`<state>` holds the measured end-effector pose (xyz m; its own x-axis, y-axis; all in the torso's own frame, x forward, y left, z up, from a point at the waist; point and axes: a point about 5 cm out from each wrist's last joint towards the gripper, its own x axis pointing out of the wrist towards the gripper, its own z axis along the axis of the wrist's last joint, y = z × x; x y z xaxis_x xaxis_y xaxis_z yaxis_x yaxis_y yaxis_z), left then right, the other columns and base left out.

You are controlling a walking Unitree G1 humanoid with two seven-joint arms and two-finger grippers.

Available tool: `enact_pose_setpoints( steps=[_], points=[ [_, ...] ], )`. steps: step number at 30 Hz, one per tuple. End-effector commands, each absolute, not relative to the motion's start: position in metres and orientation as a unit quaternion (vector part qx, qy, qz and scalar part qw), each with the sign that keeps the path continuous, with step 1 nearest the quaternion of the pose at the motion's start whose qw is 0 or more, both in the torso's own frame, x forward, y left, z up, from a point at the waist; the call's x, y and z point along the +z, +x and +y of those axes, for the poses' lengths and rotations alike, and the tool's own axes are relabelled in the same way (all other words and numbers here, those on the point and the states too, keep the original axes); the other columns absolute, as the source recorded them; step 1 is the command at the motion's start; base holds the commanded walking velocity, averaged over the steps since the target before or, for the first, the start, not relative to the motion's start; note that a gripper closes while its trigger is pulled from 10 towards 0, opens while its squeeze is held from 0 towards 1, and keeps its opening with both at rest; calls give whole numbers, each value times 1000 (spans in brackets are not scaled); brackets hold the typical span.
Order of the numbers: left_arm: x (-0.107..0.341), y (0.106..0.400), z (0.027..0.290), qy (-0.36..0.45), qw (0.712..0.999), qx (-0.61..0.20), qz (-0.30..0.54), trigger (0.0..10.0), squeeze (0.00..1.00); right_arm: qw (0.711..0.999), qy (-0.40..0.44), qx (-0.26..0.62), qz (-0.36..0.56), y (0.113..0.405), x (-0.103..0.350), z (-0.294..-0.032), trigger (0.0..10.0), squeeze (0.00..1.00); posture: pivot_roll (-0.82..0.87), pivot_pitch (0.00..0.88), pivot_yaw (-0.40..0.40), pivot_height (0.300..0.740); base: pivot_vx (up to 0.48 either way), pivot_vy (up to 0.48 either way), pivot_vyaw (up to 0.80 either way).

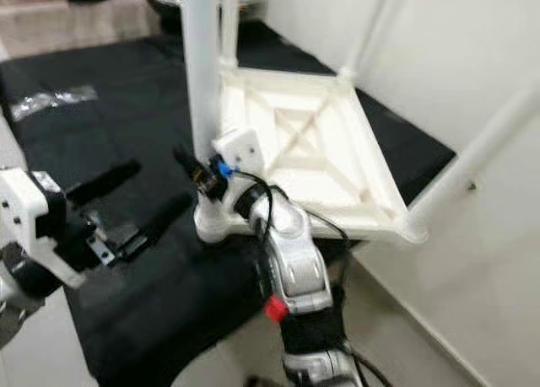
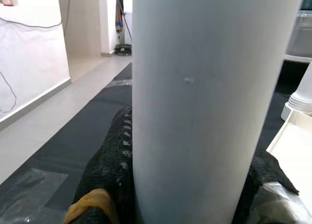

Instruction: Building children table

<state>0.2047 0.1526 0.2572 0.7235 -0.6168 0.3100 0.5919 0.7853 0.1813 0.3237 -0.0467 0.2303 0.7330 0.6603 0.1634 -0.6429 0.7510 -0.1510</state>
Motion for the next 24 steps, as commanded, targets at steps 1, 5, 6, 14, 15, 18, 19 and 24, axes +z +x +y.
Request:
enact_pose_setpoints(
  steps=[1, 5, 6, 14, 15, 18, 19, 24],
  points=[
    [256, 205, 154, 41, 927, -326, -181, 10000, 0, 944, -58, 323, -19, 331, 198, -47, 10000, 0, 140, 166, -129, 740, 0, 0, 0],
    [256, 205, 155, 41, 927, -325, -181, 10000, 0, 947, -60, 316, -23, 331, 202, -47, 10000, 0, 138, 161, -123, 740, 0, 0, 0],
    [257, 206, 156, 41, 927, -326, -182, 10000, 0, 947, -56, 315, -29, 326, 209, -47, 10000, 0, 133, 161, -120, 740, 0, 0, 0],
    [254, 207, 150, 38, 924, -336, -177, 10000, 0, 796, -107, 586, -104, 311, 243, -57, 10000, 1000, 123, 178, -114, 740, 0, 0, 0],
    [254, 207, 150, 37, 924, -336, -179, 10000, 0, 780, -108, 606, -113, 314, 248, -62, 10000, 1000, 126, 182, -111, 740, 0, 0, 0],
    [256, 206, 149, 36, 924, -336, -181, 10000, 0, 735, -137, 654, -112, 319, 256, -77, 10000, 1000, 136, 193, -116, 740, 0, 0, 0],
    [256, 206, 149, 36, 924, -336, -181, 10000, 0, 735, -137, 654, -112, 319, 256, -77, 10000, 1000, 136, 193, -116, 740, 0, 0, 0],
    [257, 203, 149, 38, 924, -334, -180, 10000, 0, 712, -145, 681, -91, 341, 279, -91, 10000, 1000, 141, 211, -128, 740, 0, 0, 0]
  ],
)
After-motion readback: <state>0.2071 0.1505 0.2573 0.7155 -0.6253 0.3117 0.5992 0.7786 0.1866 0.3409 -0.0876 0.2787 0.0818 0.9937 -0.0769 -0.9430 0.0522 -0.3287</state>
